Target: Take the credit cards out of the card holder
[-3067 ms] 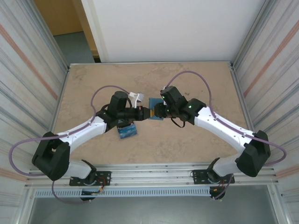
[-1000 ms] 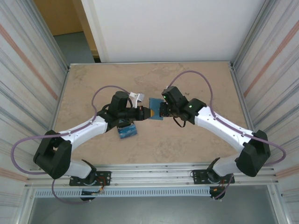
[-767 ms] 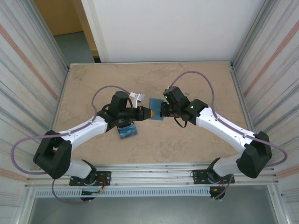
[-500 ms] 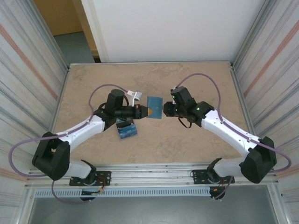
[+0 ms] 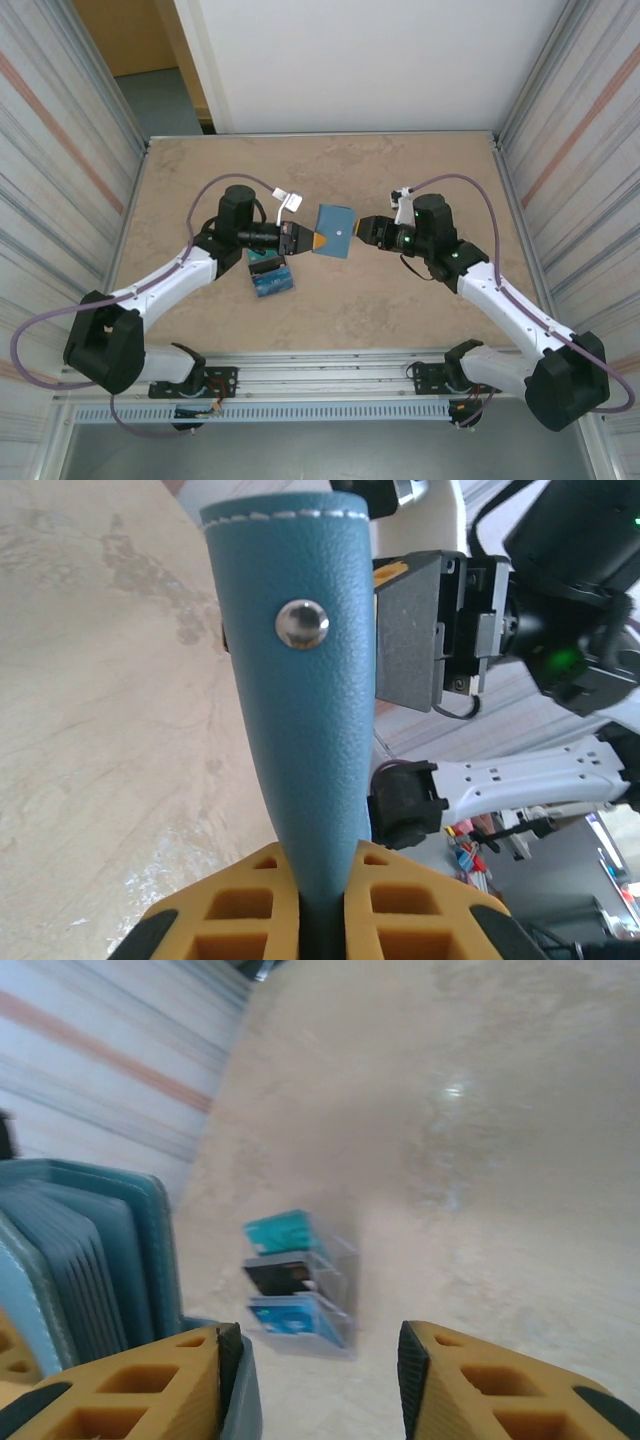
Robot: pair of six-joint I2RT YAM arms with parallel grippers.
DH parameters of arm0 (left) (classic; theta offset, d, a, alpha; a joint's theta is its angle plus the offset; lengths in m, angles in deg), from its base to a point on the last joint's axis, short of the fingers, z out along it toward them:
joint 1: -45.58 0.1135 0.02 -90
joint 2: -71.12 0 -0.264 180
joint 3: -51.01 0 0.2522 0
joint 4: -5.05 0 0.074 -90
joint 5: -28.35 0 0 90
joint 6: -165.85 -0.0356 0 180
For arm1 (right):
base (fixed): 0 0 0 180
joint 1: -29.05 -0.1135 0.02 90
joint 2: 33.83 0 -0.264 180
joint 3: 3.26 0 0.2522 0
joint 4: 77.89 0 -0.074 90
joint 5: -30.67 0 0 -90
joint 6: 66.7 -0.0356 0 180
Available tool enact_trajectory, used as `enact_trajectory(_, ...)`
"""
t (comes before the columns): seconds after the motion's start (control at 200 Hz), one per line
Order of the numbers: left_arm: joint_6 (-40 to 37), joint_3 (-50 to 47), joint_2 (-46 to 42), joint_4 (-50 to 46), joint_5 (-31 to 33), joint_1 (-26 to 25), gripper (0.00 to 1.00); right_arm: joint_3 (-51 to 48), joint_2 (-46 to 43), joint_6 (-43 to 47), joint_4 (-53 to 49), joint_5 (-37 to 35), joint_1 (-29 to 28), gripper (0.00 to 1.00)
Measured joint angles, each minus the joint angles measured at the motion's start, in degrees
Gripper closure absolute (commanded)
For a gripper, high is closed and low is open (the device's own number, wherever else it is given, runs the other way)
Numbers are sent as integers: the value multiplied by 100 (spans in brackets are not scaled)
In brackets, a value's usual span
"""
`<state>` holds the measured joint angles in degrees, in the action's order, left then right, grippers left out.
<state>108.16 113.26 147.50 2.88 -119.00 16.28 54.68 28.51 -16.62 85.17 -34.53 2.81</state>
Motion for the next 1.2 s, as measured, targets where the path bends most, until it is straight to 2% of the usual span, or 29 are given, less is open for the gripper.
enact_trajectory(0.215,96,15,-142,378,-334,2,100,-330,-87,-284,1088,953,197,54)
enact_trajectory(0.416,310,17,-313,713,-525,59,100,-393,-269,-339,1665,1414,238,54)
enact_trajectory(0.777,955,17,-310,1532,-623,195,100,-542,-780,-332,1917,1777,238,55)
enact_trajectory(1.198,1104,28,-310,1659,-680,101,100,-542,-756,-337,2098,1897,223,56)
